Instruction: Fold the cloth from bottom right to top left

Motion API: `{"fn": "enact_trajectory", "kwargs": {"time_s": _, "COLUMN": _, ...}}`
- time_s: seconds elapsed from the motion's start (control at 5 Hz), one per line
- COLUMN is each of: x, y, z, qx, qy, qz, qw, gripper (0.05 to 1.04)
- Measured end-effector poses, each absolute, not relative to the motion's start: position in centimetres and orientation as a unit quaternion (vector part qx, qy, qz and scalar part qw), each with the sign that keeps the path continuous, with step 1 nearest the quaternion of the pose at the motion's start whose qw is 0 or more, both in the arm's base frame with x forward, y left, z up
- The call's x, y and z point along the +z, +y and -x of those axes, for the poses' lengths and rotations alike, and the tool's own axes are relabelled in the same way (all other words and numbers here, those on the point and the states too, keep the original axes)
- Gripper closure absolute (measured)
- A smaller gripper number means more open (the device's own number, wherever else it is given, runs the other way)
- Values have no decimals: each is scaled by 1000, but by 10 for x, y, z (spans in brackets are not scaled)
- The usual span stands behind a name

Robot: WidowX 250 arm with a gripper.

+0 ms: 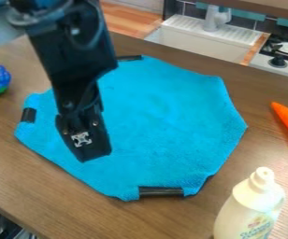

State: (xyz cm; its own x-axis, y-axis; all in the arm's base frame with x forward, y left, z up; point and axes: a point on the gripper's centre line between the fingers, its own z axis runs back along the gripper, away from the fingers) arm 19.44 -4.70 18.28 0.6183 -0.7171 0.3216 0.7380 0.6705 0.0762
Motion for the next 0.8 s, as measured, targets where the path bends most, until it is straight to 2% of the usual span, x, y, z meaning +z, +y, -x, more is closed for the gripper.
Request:
{"fn": "enact_trajectory", "kwargs": {"time_s": 0.2, "x": 162, "y": -55, "z": -214, "qx": -496, "qy": -164, "qz": 60, "qw": 850, "gripper": 82}}
{"fn": "enact_trajectory", "kwargs": {"time_s": 0.4, "x": 150, "y": -67, "z": -221, "qx": -519, "qy": -178, "qz": 33, "qw": 836, "gripper": 82}}
{"fn": "enact_trajectory", "kwargs": {"time_s": 0.8, "x": 112, "y": -91, "z": -225, "qx": -509, "qy": -183, "qz": -3, "qw": 841, "gripper": 82}}
